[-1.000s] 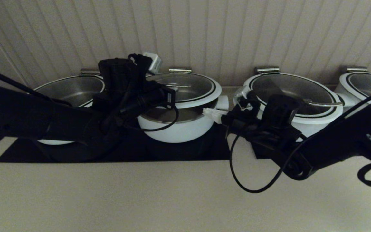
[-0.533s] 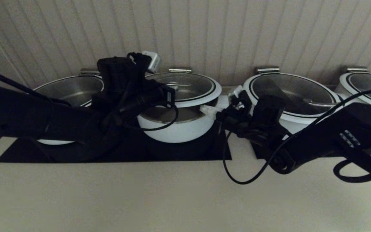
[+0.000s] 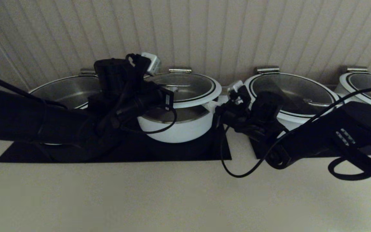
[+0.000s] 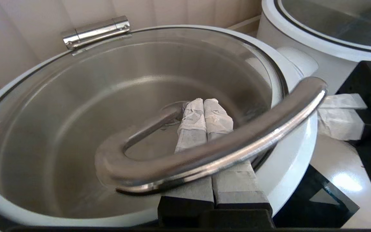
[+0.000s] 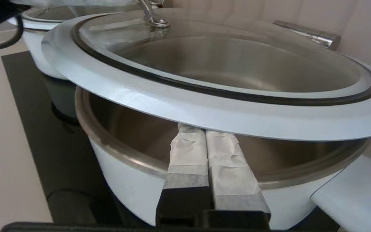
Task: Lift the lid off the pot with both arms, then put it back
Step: Hold the pot lid with the right arm
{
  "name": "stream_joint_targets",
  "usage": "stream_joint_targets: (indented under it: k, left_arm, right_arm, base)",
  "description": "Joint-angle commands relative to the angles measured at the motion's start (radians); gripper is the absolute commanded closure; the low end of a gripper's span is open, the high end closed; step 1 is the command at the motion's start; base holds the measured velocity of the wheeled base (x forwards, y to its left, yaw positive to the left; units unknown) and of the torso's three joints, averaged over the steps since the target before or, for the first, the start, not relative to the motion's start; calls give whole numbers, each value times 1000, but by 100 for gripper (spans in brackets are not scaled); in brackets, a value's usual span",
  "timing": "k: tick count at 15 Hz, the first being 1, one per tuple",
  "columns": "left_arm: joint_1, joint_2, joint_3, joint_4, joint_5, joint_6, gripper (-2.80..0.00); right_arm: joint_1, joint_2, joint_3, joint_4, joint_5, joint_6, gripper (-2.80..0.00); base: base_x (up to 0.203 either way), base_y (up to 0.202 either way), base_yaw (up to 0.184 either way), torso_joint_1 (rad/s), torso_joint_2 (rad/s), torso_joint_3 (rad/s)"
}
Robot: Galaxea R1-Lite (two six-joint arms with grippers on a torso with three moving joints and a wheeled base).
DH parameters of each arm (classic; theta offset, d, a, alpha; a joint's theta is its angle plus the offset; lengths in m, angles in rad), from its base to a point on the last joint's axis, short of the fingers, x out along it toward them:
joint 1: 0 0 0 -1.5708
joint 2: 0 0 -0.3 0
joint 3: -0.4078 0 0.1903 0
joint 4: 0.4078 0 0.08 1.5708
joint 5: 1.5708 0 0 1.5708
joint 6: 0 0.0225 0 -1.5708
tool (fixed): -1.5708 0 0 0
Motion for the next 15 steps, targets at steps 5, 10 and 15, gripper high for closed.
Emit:
stream_joint_targets:
  k: [5,10,15]
  left_arm:
    - [0,-37,60,4,-1,27,0]
    - [3,-64,88,-2,-1,45,0]
    - [11,-103,133,-2,18,49,0]
  right_arm:
    - [1,11,-38,-13,-21,0,0]
    - [1,11,-38,-19,-23,0,0]
    - [-1,18,-38,-56,-24,1,0]
  base:
    - [0,0,0,0,0,0]
    - [0,0,0,0,0,0]
    - [0,0,0,0,0,0]
